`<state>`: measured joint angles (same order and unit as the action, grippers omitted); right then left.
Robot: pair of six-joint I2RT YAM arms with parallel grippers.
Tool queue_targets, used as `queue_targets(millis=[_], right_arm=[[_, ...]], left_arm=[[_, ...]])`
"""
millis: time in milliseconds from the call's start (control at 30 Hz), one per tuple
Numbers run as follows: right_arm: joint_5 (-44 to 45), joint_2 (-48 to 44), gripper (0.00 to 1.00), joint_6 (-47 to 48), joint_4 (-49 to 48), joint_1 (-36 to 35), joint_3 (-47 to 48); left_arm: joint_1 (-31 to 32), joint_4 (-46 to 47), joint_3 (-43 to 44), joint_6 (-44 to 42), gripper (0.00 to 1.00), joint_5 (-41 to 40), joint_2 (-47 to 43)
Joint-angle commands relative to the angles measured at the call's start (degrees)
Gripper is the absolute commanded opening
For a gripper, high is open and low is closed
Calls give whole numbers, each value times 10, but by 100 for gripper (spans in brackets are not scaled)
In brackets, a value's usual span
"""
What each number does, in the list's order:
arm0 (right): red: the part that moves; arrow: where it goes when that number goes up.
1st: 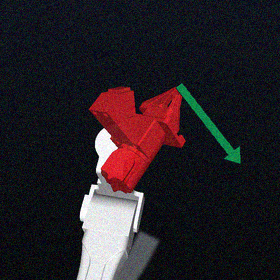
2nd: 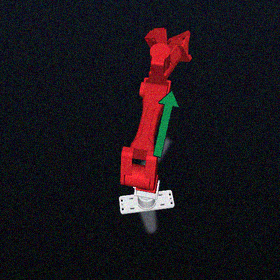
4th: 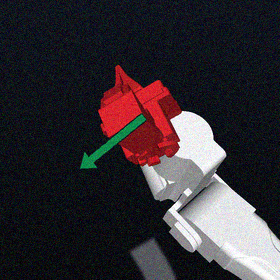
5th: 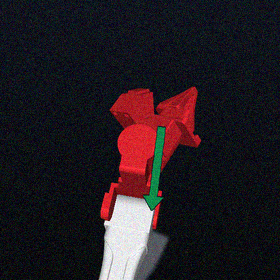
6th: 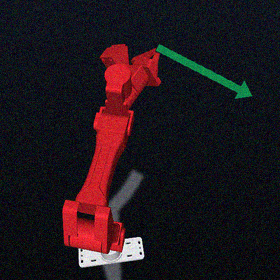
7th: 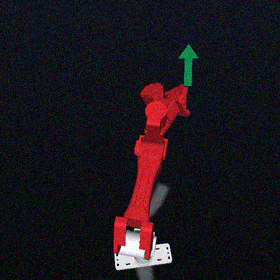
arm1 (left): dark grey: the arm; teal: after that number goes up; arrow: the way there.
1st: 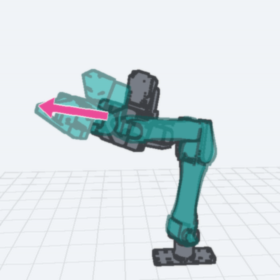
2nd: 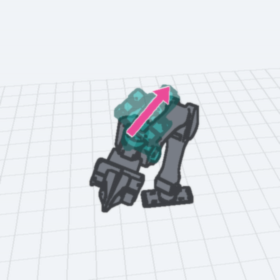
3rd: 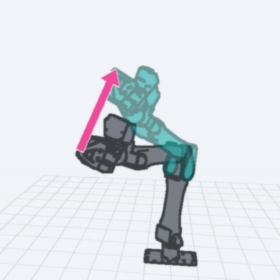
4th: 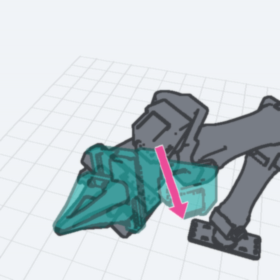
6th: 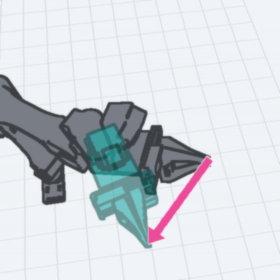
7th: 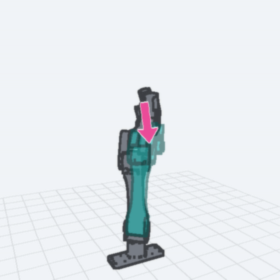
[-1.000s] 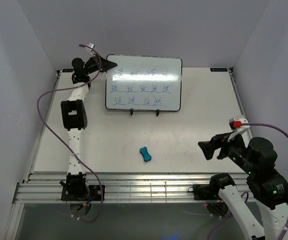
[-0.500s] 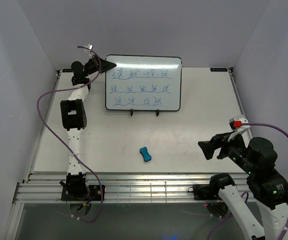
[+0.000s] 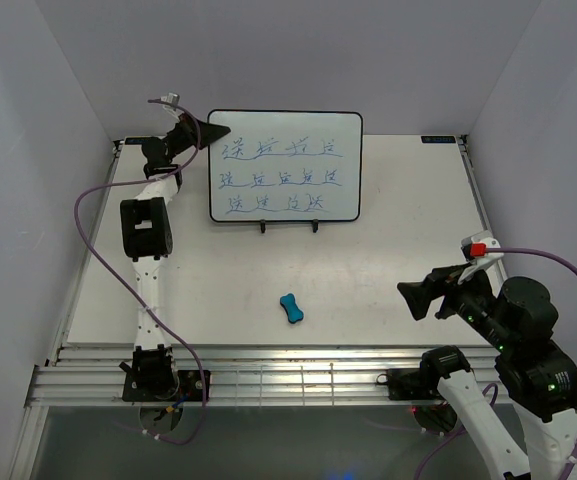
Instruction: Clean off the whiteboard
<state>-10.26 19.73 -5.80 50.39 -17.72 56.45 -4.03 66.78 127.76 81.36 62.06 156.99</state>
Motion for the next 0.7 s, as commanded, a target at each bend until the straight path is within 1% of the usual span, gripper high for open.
queue_targets(millis=[0,133,300,467,667], right_arm=[[-3,-9,90,-3,-27,-2,4],[-6,-13,90,-8,-26,-2,4],[-5,-20,90,-16,-24,-2,12],[-18,-23,90,-25,-24,-2,14],[-19,-31,90,-29,-27,-2,9]], left_arm=[[-8,115,-16,14,0,-91,-87],[-7,148,-13,39,0,-105,-90],[0,156,-1,42,0,-127,-98],[5,138,28,39,0,-143,-104],[21,135,39,35,0,-150,-120]])
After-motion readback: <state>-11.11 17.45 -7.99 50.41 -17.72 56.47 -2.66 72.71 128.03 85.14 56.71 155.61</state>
